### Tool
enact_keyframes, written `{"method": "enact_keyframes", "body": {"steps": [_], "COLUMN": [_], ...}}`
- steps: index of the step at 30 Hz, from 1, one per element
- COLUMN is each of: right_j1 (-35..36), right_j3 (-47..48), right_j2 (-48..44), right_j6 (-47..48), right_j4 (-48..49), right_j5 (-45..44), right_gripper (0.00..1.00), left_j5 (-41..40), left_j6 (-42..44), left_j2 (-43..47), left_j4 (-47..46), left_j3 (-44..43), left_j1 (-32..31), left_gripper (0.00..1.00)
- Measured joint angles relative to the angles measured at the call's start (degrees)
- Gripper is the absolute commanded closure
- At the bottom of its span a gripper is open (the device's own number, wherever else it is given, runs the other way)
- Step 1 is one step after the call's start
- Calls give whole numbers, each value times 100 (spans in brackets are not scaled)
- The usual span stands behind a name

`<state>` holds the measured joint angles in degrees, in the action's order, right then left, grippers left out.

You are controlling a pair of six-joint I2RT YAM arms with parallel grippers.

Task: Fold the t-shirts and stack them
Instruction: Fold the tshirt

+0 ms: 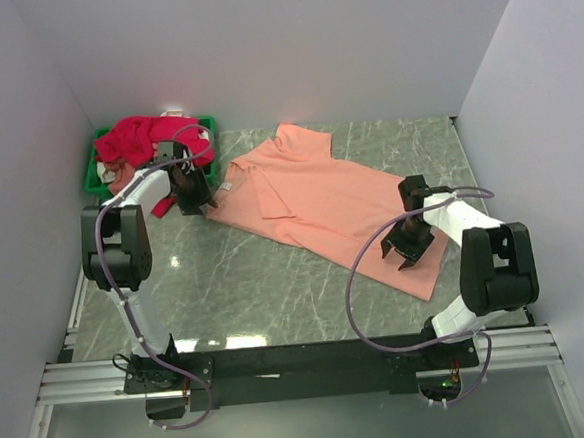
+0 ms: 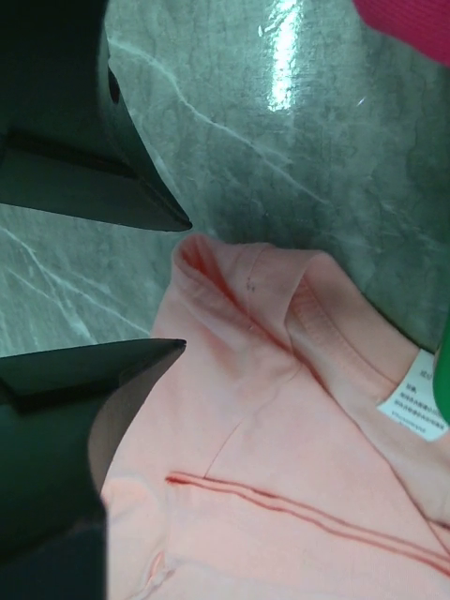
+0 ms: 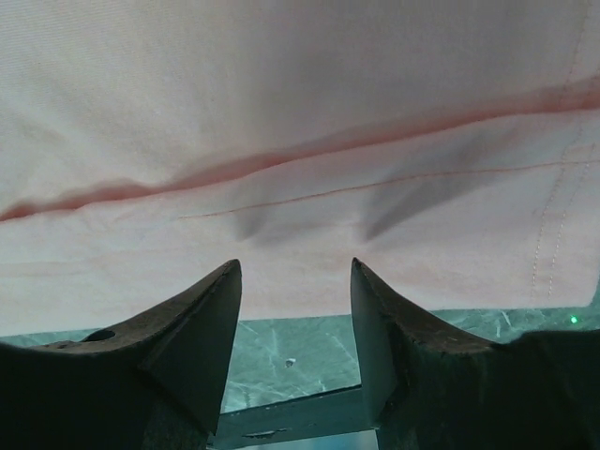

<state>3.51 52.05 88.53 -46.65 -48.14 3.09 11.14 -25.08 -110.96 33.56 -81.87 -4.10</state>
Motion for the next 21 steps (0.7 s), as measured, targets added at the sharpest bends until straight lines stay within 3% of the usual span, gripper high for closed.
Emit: {"method": "enact_keyframes", "body": {"steps": [9, 21], "right_j1": [0, 0], "right_j3": [2, 22], "right_j2": [356, 518], "right_j6": [0, 0], "right_j4": [63, 55], "right_j5": [-4, -15], "right_gripper": [43, 43], "left_j5": [-55, -313], "left_j6": [44, 48], "left_j2": [-291, -417], "left_j4": [-42, -44], "left_j3": [0, 0], "left_j1": [0, 0], "left_gripper": [59, 61]}}
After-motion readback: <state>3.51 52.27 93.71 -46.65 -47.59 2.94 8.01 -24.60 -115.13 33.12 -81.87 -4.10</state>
